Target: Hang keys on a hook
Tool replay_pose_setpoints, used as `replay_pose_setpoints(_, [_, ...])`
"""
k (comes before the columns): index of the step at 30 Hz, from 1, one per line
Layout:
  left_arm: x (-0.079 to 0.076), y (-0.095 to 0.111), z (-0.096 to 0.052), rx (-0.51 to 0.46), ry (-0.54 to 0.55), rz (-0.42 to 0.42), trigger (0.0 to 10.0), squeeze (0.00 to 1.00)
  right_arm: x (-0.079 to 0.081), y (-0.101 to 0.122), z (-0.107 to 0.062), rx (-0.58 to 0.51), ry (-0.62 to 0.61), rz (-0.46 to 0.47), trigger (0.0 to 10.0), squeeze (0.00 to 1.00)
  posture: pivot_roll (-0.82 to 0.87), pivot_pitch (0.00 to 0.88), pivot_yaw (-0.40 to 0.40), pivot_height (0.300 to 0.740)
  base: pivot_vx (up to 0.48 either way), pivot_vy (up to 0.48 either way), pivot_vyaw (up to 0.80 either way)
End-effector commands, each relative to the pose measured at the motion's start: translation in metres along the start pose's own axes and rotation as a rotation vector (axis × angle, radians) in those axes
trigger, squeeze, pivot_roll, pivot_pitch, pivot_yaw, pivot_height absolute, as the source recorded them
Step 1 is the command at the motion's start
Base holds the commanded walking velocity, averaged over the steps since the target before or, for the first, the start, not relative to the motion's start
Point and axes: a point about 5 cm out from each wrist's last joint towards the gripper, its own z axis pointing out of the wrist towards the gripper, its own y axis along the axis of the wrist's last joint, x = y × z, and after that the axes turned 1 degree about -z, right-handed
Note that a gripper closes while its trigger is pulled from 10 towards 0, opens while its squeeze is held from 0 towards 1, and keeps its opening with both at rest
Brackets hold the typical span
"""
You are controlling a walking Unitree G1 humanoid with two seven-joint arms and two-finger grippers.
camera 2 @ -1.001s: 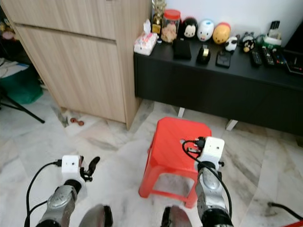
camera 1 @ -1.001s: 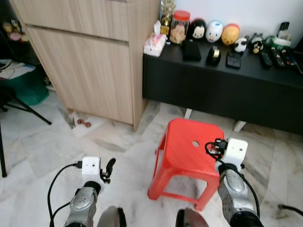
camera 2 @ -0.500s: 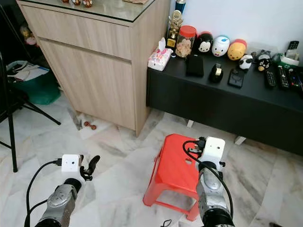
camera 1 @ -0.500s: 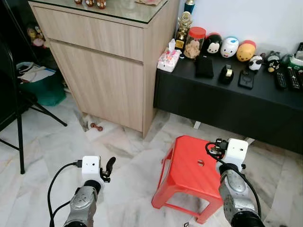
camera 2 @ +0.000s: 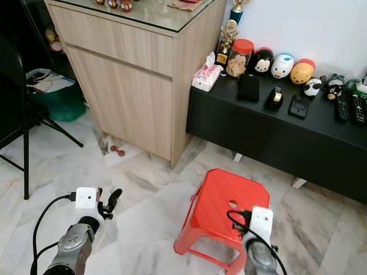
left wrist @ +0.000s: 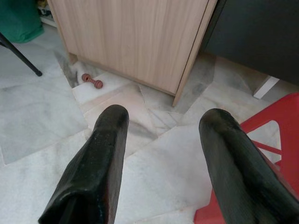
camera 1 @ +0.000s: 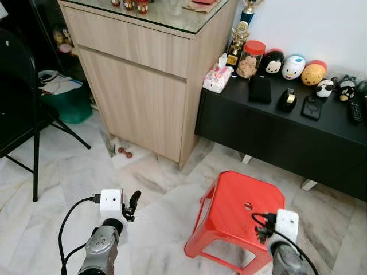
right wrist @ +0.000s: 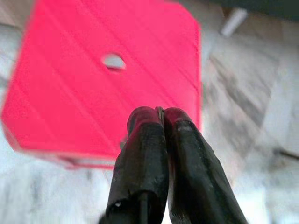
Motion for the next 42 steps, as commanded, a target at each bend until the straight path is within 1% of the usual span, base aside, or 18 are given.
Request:
replay_pose_setpoints(1, [0.003,-0.019,-0.01,0.09,0.015,-0.005,10.0,0.0,-0.008,-0.001,0.0,-0.007,-0.019,0.007,10.0,0.0,0.1,0.029,-0.087,0.74,0.0,0.0,0.0])
replay_pose_setpoints(3, [0.006,-0.029,-0.016,0.145,0.023,0.0,10.0,0.0,-0.006,0.0,-0.001,-0.015,-0.008,0.0,10.0,0.0,0.09,0.024,-0.084,0.74,0.0,0.0,0.0])
replay_pose_setpoints(6, [0.009,-0.047,-0.028,0.231,0.035,-0.001,10.0,0.0,-0.005,-0.006,-0.002,0.013,0.0,-0.012,10.0,0.0,0.08,0.012,-0.073,0.74,0.0,0.0,0.0])
replay_pose_setpoints(7, [0.009,-0.047,-0.028,0.231,0.035,-0.001,10.0,0.0,-0.005,-0.006,-0.002,0.013,0.0,-0.012,10.0,0.0,0.08,0.012,-0.073,0.74,0.0,0.0,0.0])
replay_pose_setpoints(10, [0.011,-0.062,-0.04,0.304,0.054,0.0,10.0,0.0,-0.005,-0.019,-0.005,0.072,0.009,-0.031,10.0,0.0,0.09,0.0,-0.066,0.74,0.0,0.0,0.0])
replay_pose_setpoints(11, [0.015,-0.073,-0.05,0.368,0.072,0.005,10.0,0.0,-0.004,-0.03,-0.008,0.121,0.018,-0.055,10.0,0.0,0.08,0.0,-0.06,0.74,0.0,0.0,0.0])
replay_pose_setpoints(12, [0.016,-0.077,-0.053,0.39,0.079,0.007,10.0,0.0,-0.004,-0.033,-0.01,0.134,0.021,-0.063,10.0,0.0,0.08,0.0,-0.06,0.74,0.0,0.0,0.0])
replay_pose_setpoints(13, [0.019,-0.086,-0.061,0.449,0.091,0.019,10.0,0.0,0.0,-0.04,-0.012,0.16,0.049,-0.096,10.0,0.0,0.07,0.0,-0.056,0.74,0.0,0.0,0.0])
replay_pose_setpoints(14, [0.021,-0.091,-0.066,0.478,0.105,0.017,10.0,0.0,0.003,-0.043,-0.013,0.178,0.074,-0.12,10.0,0.0,0.07,0.0,-0.056,0.74,0.0,0.0,0.0])
replay_pose_setpoints(15, [0.024,-0.098,-0.074,0.52,0.14,-0.002,10.0,0.0,0.007,-0.05,-0.016,0.211,0.112,-0.149,10.0,0.0,0.07,0.0,-0.054,0.74,0.0,0.0,0.0])
replay_pose_setpoints(17, [0.026,-0.101,-0.078,0.541,0.162,-0.016,10.0,0.0,0.009,-0.054,-0.017,0.228,0.128,-0.158,10.0,0.0,0.07,0.0,-0.054,0.74,0.0,0.0,0.0])
replay_pose_setpoints(18, [0.029,-0.106,-0.084,0.564,0.193,-0.032,10.0,0.0,0.011,-0.057,-0.019,0.24,0.148,-0.164,10.0,0.0,0.07,0.0,-0.056,0.74,0.0,0.0,0.0])
replay_pose_setpoints(20, [0.03,-0.109,-0.088,0.578,0.218,-0.051,10.0,0.0,0.011,-0.058,-0.02,0.248,0.153,-0.176,10.0,0.0,0.07,0.0,-0.058,0.74,0.0,0.0,0.0])
replay_pose_setpoints(23, [0.028,-0.112,-0.09,0.592,0.228,-0.059,10.0,0.0,0.012,-0.058,-0.019,0.249,0.159,-0.18,10.0,0.0,0.07,0.0,-0.064,0.74,0.0,0.0,0.0])
replay_pose_setpoints(27, [0.026,-0.112,-0.09,0.598,0.231,-0.063,10.0,0.0,0.01,-0.057,-0.018,0.254,0.142,-0.178,10.0,0.0,0.07,0.0,-0.076,0.74,0.0,0.0,0.0])
replay_pose_setpoints(33, [0.026,-0.11,-0.088,0.584,0.246,-0.07,10.0,0.0,0.012,-0.055,-0.017,0.26,0.151,-0.175,10.0,0.0,0.07,0.0,-0.088,0.74,0.0,0.0,0.0])
replay_pose_setpoints(42, [0.027,-0.109,-0.086,0.587,0.249,-0.072,10.0,0.0,0.011,-0.06,-0.02,0.29,0.152,-0.175,10.0,0.0,0.07,0.029,-0.089,0.74,0.0,0.0,-0.77])
